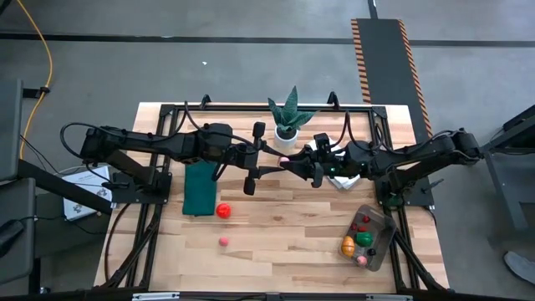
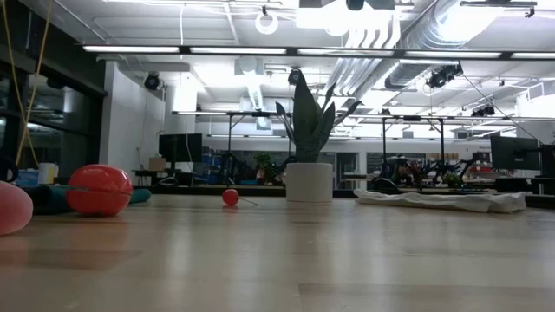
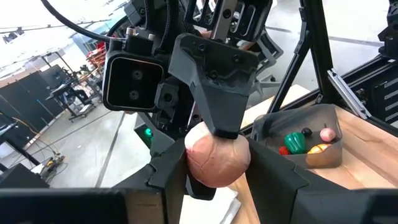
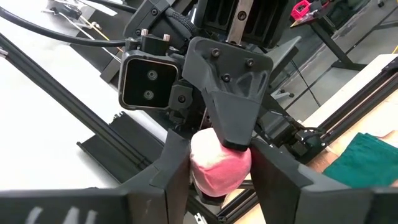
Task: Pick and placing Produce into tupperware
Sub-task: Put the top pink peach into the black bin
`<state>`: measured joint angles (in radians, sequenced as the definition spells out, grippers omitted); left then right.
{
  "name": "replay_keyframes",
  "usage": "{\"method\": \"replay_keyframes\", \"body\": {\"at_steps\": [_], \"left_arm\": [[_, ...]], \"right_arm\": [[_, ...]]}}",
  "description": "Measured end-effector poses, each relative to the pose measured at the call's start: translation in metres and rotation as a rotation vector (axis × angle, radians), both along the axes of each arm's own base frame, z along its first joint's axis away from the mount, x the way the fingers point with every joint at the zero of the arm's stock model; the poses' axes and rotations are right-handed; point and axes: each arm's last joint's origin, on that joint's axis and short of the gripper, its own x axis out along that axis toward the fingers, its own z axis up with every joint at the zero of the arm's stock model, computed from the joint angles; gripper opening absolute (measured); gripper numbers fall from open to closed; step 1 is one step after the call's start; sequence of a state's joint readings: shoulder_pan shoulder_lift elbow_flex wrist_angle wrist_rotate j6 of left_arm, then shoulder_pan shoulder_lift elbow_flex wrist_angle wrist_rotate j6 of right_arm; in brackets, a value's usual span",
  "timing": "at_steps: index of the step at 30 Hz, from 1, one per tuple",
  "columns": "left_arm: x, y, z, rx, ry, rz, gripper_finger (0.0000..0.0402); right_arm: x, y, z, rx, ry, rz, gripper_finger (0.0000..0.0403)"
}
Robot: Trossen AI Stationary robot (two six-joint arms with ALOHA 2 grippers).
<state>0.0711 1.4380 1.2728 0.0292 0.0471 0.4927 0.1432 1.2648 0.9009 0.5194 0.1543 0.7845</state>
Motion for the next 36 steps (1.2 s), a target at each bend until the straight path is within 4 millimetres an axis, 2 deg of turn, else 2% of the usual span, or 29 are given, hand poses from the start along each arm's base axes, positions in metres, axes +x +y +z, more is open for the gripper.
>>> {"method": "replay_keyframes", "body": {"at_steps": [6,17,28,36], "left_arm": [[-0.0001,0.0001,0.0001,-0.001,0.0,0.003,0.0141],[0.0,0.0003,0.0011,0.002,-0.011,0.014,0.0142],[0.0002,0.0009,0.0019,-0.005,-0.02,0.029,0.0222],[0.0001,0.0012,0.0016,-0.005,-0.016,0.037,0.0232]], "right_arm": [[0.0,0.0,0.0,0.0,0.0,0.0,0.0123],[-0.0001,0.0,0.0005,-0.007,-0.004,0.0,0.012],[-0.0002,0.0,0.0006,-0.007,-0.005,0.001,0.0119],[-0.0004,0.0,0.0014,-0.01,-0.013,0.0,0.0119]]}}
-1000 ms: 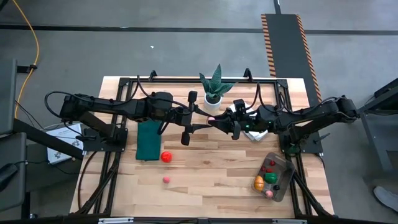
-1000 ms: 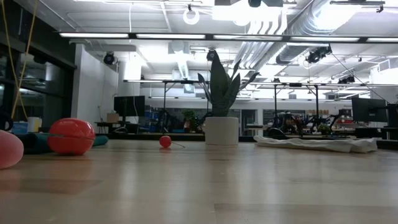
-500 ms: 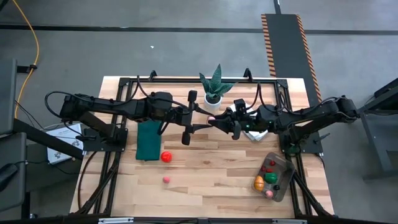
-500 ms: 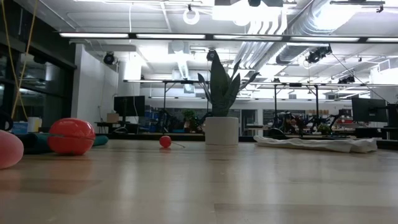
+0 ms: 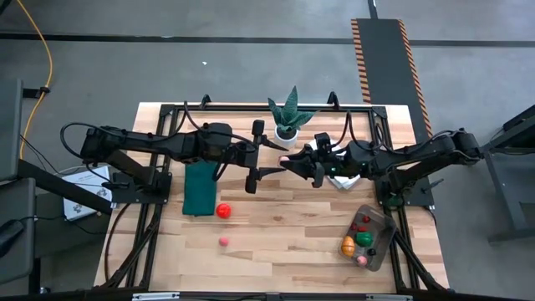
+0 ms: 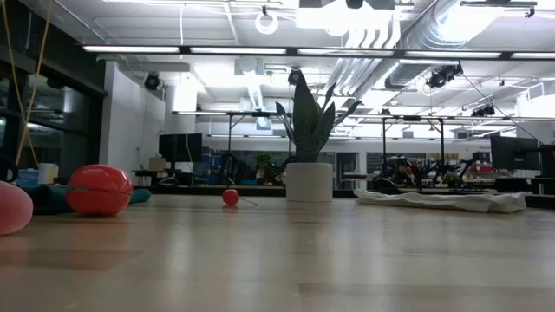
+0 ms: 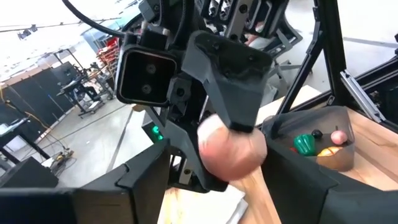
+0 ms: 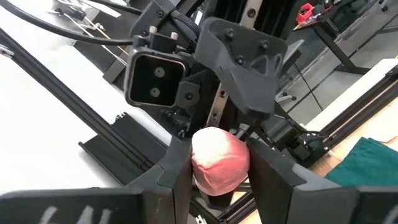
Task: Pick and placing Produce into tupperware
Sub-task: Put the top pink peach into the black bin
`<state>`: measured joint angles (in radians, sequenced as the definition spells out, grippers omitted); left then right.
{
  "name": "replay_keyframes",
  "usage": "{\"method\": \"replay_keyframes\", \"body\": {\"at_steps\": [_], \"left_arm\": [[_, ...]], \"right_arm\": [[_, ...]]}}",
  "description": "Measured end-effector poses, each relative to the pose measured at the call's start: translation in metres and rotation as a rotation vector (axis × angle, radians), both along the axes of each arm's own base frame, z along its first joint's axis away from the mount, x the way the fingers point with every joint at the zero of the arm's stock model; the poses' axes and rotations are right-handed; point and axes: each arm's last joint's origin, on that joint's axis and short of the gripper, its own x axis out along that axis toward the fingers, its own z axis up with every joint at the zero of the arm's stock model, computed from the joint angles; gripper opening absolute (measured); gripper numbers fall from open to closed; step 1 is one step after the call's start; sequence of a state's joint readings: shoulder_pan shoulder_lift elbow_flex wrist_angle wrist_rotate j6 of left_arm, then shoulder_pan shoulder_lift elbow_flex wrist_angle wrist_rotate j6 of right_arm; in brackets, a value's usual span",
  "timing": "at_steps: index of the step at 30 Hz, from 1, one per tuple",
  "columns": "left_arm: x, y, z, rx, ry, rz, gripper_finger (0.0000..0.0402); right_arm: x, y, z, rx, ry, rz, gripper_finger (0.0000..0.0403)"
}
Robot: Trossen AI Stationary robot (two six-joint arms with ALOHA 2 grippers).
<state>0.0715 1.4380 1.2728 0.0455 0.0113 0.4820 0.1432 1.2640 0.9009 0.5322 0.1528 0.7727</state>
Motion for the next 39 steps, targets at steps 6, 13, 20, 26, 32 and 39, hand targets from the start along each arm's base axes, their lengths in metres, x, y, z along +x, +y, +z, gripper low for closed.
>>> {"method": "replay_keyframes", "body": {"at_steps": [6,13,20,26,32,39], "left_arm": [[-0.002,0.0,0.002,-0.001,0.077,0.001,0.0234],[-0.005,0.001,0.016,0.01,0.097,0.045,0.0234],[-0.014,0.002,0.016,0.015,0.279,0.089,0.0234],[-0.021,0.002,0.012,0.02,0.366,0.113,0.0234],[-0.033,0.002,0.01,0.014,0.437,0.16,0.0234],[-0.048,0.002,0.015,-0.027,0.459,0.201,0.0234]], "right_arm": [[0.0,0.0,0.001,-0.002,-0.007,0.0,0.0119],[0.0,0.0,0.001,-0.002,-0.012,-0.003,0.0119],[-0.005,-0.001,0.007,-0.009,-0.03,-0.004,0.0119],[-0.01,-0.001,0.011,-0.009,-0.032,-0.004,0.0119],[-0.012,-0.002,0.009,0.002,0.008,0.003,0.0119],[-0.02,-0.002,0.003,0.047,0.122,0.025,0.0119]]}}
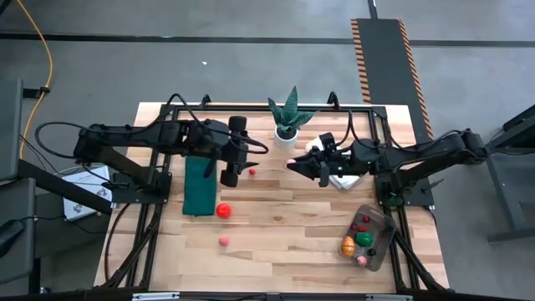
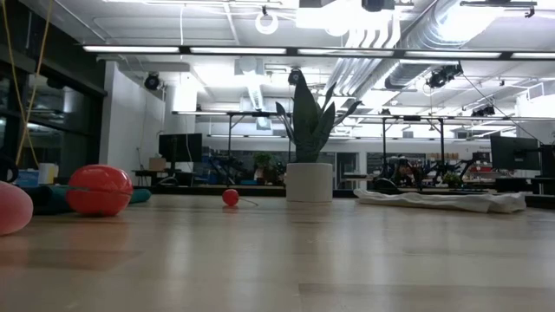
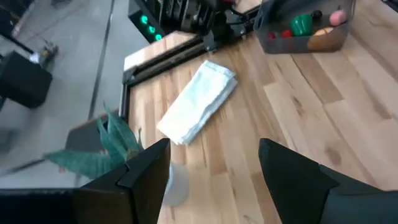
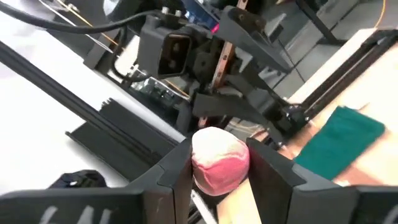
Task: Pick and placing Produce into tupperware
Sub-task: Put the top pink peach into the black bin
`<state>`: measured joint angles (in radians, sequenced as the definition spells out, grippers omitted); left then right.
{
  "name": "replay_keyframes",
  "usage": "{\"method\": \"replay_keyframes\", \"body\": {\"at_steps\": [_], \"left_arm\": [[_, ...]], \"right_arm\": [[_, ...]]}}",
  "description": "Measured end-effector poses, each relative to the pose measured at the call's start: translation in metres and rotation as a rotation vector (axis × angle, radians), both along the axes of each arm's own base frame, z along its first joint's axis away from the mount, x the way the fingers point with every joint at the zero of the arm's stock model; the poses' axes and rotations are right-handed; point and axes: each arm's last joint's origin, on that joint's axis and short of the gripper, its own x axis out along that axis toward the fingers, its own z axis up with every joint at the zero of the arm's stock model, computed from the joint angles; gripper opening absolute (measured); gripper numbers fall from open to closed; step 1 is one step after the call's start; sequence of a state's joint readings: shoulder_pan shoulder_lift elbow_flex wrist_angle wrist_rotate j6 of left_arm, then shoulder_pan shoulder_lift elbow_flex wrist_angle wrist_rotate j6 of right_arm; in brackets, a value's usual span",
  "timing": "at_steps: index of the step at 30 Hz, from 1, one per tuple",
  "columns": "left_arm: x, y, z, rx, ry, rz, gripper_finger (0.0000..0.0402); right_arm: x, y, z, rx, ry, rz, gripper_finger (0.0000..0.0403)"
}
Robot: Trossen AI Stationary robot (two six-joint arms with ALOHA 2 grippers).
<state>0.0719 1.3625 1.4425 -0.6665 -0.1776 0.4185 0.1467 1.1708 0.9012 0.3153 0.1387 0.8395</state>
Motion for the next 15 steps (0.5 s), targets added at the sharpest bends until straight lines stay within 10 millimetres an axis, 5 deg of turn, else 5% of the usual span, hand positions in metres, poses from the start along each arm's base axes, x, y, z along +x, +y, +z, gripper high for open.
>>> {"method": "replay_keyframes", "body": {"at_steps": [15], "left_arm": [[-0.017,-0.001,-0.01,-0.118,0.145,0.086,0.0234]], "right_arm": [[-0.037,-0.003,0.005,0.092,0.148,0.027,0.0119]]}}
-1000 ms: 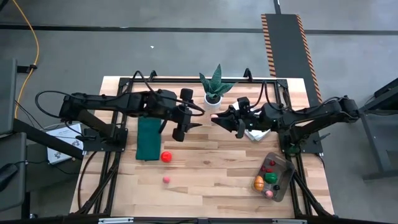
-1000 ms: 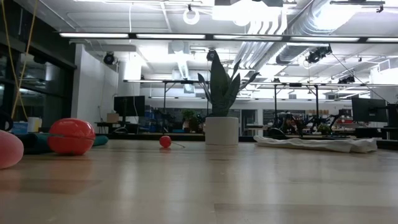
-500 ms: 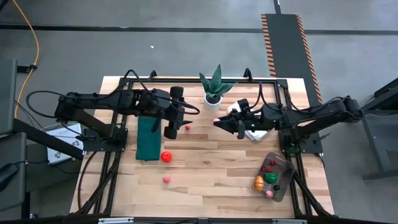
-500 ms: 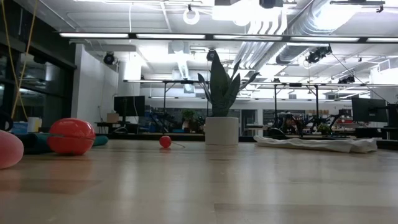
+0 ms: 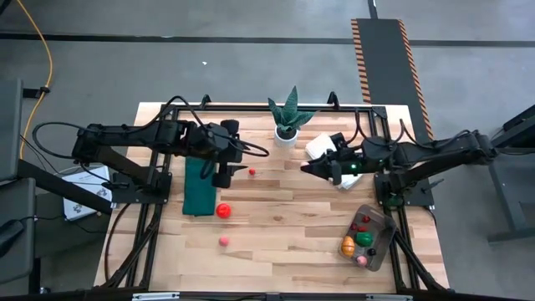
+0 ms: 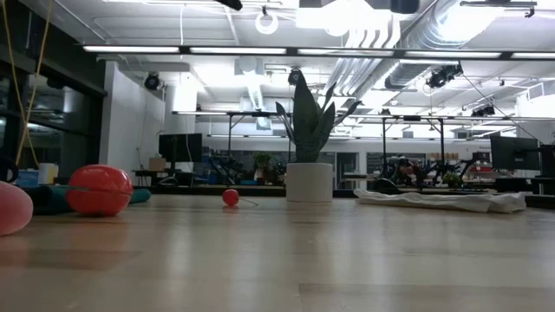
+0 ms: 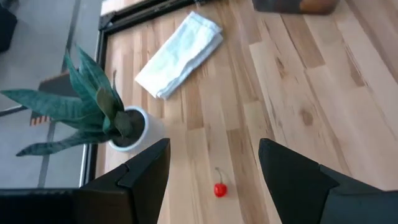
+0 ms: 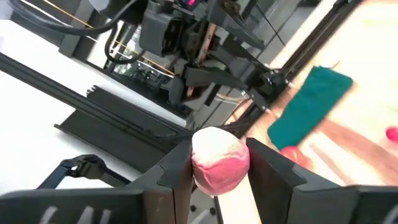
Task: Pick and placing Produce into tupperware
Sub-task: Put the top pink peach into the black bin
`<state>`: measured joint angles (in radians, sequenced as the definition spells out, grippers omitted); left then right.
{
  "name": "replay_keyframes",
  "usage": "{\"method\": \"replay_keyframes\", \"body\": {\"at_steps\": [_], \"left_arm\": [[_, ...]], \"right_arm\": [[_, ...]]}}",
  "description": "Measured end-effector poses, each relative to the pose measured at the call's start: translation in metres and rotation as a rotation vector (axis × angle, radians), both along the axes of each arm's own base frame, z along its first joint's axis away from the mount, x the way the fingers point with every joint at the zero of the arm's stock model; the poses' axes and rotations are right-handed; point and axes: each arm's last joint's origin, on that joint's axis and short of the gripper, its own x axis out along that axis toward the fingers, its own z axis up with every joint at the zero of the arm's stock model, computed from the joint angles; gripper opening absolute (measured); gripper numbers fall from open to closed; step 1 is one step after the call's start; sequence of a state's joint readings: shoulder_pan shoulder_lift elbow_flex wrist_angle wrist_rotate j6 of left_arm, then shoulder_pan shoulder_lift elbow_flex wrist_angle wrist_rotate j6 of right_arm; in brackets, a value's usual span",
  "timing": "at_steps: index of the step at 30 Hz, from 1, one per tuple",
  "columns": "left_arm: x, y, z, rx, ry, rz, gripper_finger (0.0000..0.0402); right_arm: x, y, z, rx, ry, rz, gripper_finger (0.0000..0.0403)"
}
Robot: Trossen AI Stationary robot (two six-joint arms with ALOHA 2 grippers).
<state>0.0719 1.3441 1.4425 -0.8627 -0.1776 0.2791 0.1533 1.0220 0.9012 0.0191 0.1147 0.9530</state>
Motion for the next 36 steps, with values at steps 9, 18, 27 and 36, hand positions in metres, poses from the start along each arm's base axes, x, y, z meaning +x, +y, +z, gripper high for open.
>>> {"method": "replay_keyframes", "body": {"at_steps": [9,18,27,36], "left_arm": [[-0.004,0.0,-0.004,-0.005,0.06,0.0,0.0234],[-0.004,0.0,-0.004,-0.037,0.049,0.04,0.0234],[-0.004,0.0,-0.004,-0.093,0.025,0.125,0.0234],[-0.004,0.0,-0.004,-0.142,0.006,0.183,0.0234]], "right_arm": [[-0.031,0.001,0.011,0.017,0.008,0.028,0.0119],[-0.07,0.001,0.014,0.076,0.065,0.066,0.0119],[-0.094,0.002,0.007,0.134,0.183,0.11,0.0119],[-0.102,0.005,-0.009,0.169,0.379,0.185,0.0119]]}}
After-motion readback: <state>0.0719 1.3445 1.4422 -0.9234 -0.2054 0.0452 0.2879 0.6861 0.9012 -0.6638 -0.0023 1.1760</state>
